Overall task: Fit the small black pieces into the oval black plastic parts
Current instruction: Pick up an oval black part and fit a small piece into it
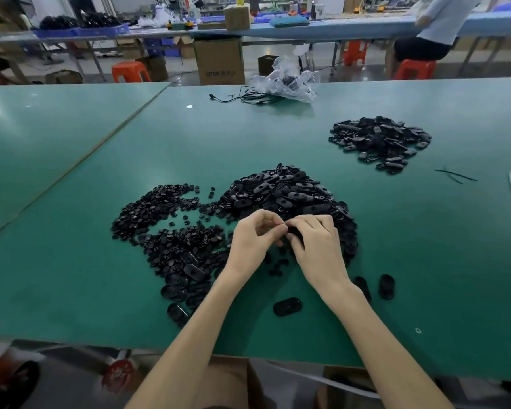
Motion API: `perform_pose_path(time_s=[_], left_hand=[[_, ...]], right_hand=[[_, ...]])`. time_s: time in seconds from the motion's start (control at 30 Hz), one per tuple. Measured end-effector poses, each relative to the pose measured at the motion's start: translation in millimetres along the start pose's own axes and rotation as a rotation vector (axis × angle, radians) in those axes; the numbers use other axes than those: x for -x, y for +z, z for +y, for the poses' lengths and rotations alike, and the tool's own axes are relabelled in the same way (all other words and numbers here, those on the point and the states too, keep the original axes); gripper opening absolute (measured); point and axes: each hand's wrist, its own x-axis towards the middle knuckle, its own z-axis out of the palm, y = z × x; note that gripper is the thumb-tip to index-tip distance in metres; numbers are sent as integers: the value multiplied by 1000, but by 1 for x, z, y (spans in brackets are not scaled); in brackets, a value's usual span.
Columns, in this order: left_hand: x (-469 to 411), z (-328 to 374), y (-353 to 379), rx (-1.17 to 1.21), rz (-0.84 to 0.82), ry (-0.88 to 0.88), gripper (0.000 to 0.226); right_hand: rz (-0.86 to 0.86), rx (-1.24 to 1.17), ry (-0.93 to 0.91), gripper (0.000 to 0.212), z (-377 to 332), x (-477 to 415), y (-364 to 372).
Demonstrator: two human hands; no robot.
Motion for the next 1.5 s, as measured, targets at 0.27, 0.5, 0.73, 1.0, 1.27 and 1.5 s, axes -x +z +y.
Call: perform_pose_path(time_s=[0.27, 0.5, 0.73, 1.0, 1.27, 1.5], left_hand=[[-8, -8, -16, 90, 84, -53, 4], [-8, -6, -17, -47, 75, 47, 5], [-7, 2, -1, -266, 53, 212, 11], [-2, 1, -5, -27, 64, 59, 12], [4, 9, -4, -116, 116, 112, 7], [12, 7, 3, 16, 235, 85, 3]], right_hand=[[22, -40, -31, 28, 2, -1, 0], [153, 64, -184, 18, 8, -1, -10], [4, 198, -273, 21, 14, 6, -11], [-48, 316, 5, 27, -11, -9, -8], [-46, 375, -33, 23, -10, -19, -24], [130, -830, 344, 9, -30, 22, -28]])
